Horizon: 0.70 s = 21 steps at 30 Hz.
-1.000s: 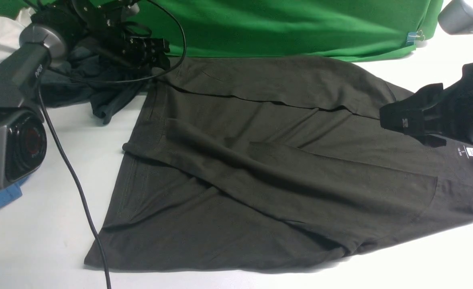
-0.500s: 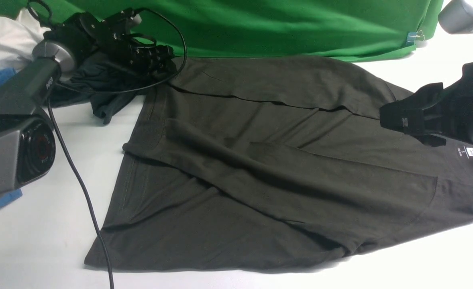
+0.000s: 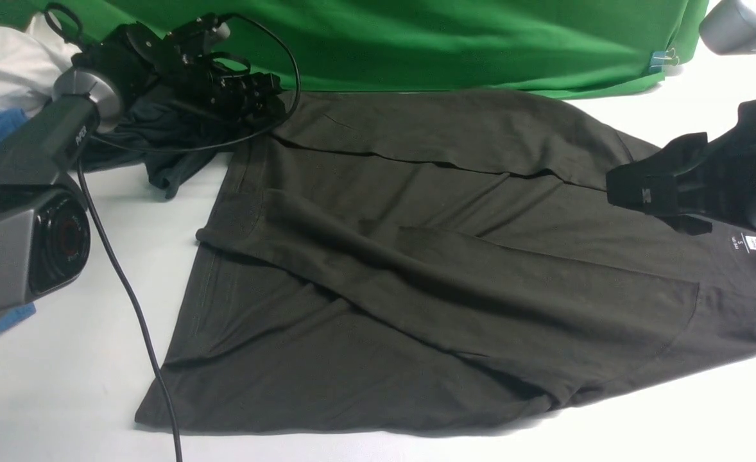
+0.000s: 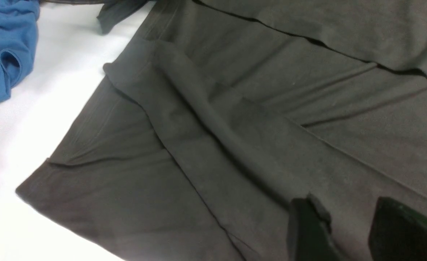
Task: Fold a long-sleeved shirt on a white desktop.
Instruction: 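Grab the top left corner of the dark shirt with the left gripper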
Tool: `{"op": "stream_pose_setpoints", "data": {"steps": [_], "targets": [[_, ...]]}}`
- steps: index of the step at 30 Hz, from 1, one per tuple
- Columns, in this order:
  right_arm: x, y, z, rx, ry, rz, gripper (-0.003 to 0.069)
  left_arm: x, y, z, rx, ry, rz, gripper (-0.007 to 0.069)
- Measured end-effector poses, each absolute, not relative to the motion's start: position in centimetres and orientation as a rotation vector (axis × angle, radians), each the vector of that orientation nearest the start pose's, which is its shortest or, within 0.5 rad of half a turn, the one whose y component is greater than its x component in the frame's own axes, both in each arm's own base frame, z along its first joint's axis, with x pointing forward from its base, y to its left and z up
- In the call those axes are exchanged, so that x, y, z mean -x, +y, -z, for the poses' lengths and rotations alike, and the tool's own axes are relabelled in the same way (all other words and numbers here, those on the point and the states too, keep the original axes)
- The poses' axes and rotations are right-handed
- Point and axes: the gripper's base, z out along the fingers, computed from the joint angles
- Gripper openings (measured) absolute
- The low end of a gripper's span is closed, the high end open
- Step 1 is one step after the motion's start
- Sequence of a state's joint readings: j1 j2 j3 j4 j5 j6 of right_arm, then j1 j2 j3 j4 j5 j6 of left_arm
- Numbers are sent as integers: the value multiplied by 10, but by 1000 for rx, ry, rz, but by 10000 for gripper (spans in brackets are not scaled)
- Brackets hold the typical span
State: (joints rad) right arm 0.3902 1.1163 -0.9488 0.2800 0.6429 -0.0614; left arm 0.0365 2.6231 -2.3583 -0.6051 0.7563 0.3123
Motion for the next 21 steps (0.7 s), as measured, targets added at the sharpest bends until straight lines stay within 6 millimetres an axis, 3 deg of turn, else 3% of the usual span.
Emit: {"op": "stream_pose_setpoints", "data": {"steps": [3,8,11,21], "targets": [[-209,102,-336,346,2290,-477,241,-572,-14,-144,42,2389,537,323],[-210,103,-334,322,2302,-487,241,-572,-14,-144,40,2391,538,141],[-211,103,-334,321,2307,-487,241,-572,-14,-144,39,2390,536,84],[-211,103,-334,320,2307,-488,241,-570,-13,-166,3,2360,491,71]]}}
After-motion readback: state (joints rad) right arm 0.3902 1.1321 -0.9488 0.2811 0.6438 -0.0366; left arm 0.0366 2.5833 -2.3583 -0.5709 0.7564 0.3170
